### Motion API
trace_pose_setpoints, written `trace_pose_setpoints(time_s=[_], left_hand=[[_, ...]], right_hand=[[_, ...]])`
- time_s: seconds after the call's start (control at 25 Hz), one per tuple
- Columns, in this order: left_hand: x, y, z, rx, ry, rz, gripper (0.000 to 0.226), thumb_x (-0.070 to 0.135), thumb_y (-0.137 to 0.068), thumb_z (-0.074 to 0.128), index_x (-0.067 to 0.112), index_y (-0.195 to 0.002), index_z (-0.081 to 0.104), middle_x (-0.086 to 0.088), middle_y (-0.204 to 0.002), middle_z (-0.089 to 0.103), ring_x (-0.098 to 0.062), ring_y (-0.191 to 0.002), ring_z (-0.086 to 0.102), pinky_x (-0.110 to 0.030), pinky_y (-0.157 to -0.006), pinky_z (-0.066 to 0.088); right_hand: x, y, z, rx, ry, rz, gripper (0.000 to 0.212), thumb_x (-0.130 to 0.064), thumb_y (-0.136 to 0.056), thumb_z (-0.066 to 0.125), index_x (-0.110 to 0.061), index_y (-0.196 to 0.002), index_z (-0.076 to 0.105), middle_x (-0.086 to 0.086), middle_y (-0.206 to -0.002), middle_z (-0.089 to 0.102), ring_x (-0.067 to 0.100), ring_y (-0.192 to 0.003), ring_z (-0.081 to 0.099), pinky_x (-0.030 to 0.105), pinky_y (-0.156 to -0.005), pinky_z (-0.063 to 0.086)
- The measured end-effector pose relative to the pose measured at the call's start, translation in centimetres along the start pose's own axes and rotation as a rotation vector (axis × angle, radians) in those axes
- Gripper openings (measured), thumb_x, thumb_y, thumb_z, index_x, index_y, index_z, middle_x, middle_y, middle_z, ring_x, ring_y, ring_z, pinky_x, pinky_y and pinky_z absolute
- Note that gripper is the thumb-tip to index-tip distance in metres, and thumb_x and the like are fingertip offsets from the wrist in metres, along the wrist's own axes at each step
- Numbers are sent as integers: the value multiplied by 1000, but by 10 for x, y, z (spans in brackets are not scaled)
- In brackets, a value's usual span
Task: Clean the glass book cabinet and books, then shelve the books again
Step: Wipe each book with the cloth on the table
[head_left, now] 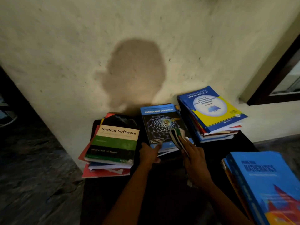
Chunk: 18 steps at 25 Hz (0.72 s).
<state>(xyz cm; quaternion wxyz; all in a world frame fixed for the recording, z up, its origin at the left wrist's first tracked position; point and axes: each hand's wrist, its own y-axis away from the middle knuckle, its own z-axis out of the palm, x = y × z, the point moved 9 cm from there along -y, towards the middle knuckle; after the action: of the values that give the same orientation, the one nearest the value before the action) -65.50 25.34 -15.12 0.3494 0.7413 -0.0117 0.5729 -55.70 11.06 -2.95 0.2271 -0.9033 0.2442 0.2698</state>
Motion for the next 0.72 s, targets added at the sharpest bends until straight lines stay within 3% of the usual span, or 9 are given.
trace_pose_setpoints(time_s=[0.08,0.16,0.24,0.32,0.4,0.48,0.56,0.64,0.72], left_hand=[[-4,-6,-3,45,61,18,44,26,-81,72,-1,-109,50,-20,-103,59,-22,-65,62,-29,-48,56],[-1,-5,-10,73,-13,72,33,21,-85,69,-4,-101,54,-22,-91,62,-23,-62,61,-36,-57,58],[5,4,-23,131,-121,153,29,20,-87,66,-5,-99,58,-22,-89,65,-29,-70,62,-45,-70,56],[15,26,-36,239,-245,266,28,21,-90,62,-4,-104,60,-20,-101,65,-28,-87,62,-42,-79,53],[19,62,-38,265,-55,339,30,16,-94,53,-1,-118,54,-16,-112,59,-27,-101,58,-42,-85,51],[14,103,-31,185,345,300,29,10,-97,46,5,-125,46,-11,-109,56,-26,-98,58,-38,-77,57],[7,138,-24,141,561,259,27,6,-97,43,11,-123,46,-7,-103,57,-22,-90,60,-31,-65,58],[-11,167,-19,114,669,207,21,4,-96,43,11,-114,50,-7,-99,57,-21,-87,59,-28,-58,59],[-40,183,-8,114,627,133,14,7,-96,43,10,-101,56,-9,-95,60,-21,-82,59,-26,-54,57]], right_hand=[[9,5,-7,11,3,30,51,-7,-92,43,-30,-135,30,3,-141,44,27,-111,41,17,-91,22],[15,8,-10,15,9,27,53,-2,-92,45,-27,-137,35,3,-142,43,28,-113,41,12,-88,19],[19,12,-14,20,8,14,51,-4,-93,45,-26,-138,37,2,-143,42,29,-113,41,13,-89,19],[25,17,-22,15,-11,19,52,-3,-93,46,-27,-139,36,1,-143,41,26,-114,38,12,-90,18],[28,22,-36,11,-45,8,53,-2,-94,46,-31,-137,34,1,-144,40,23,-114,35,11,-90,17],[27,27,-53,24,-74,-38,52,-3,-94,47,-34,-133,32,3,-142,42,23,-113,35,10,-90,16],[24,33,-70,29,-119,-93,53,-2,-93,48,-33,-132,31,5,-141,44,24,-112,37,9,-89,16],[20,42,-87,45,-148,-177,54,-4,-91,47,-33,-133,31,4,-140,45,26,-110,38,11,-89,18],[21,54,-100,81,-137,-254,49,-15,-89,43,-31,-135,36,1,-138,45,21,-108,38,12,-88,19]])
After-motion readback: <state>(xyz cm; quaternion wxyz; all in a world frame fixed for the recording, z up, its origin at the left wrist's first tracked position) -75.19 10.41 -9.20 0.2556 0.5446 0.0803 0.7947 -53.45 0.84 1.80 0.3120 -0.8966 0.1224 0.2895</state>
